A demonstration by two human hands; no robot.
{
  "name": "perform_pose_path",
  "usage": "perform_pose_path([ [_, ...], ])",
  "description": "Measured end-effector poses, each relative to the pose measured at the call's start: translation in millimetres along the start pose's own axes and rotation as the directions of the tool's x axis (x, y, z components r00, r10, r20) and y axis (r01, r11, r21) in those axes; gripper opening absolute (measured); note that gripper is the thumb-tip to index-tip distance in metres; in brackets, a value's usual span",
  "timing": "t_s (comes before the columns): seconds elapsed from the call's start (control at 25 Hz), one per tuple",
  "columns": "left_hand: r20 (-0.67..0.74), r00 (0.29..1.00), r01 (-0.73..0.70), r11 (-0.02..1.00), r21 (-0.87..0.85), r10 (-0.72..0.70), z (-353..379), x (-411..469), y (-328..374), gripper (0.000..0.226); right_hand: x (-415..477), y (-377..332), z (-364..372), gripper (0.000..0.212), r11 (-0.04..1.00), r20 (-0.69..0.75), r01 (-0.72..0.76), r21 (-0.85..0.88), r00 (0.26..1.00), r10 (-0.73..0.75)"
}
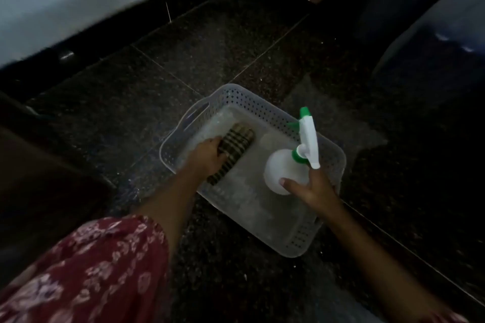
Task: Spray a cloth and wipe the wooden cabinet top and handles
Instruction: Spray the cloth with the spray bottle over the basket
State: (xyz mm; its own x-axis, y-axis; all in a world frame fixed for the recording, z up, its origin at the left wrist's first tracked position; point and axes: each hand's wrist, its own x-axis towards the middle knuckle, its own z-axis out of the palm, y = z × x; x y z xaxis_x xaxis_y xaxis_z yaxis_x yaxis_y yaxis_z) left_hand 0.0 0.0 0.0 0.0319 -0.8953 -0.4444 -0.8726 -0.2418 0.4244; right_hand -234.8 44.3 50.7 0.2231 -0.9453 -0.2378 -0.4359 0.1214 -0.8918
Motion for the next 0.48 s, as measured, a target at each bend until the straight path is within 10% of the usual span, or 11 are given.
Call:
perform_pose_path([
  [0.2, -0.026, 0.996, 0.087, 0.99, -0.108, -0.09, 3, 13, 10, 0.059, 29, -13, -3, 0.086, 0.987, -0.155, 0.158, 0.019, 0.976, -0.153],
  [0.36, 0.02, 0.995, 0.099, 0.937, -0.334, -0.098, -6, 8, 33, 0.051, 43, -30, -1, 0.041, 0.967, -0.156, 0.25, -0.039, 0.955, -0.253],
  [0.48, 0.154, 0.977, 0.212, 0.568, -0.795, -0.149, -13, 2, 35, 0.048, 54, -43, 3, 0.024, 0.958, -0.157, 0.276, 0.077, 0.952, -0.261],
])
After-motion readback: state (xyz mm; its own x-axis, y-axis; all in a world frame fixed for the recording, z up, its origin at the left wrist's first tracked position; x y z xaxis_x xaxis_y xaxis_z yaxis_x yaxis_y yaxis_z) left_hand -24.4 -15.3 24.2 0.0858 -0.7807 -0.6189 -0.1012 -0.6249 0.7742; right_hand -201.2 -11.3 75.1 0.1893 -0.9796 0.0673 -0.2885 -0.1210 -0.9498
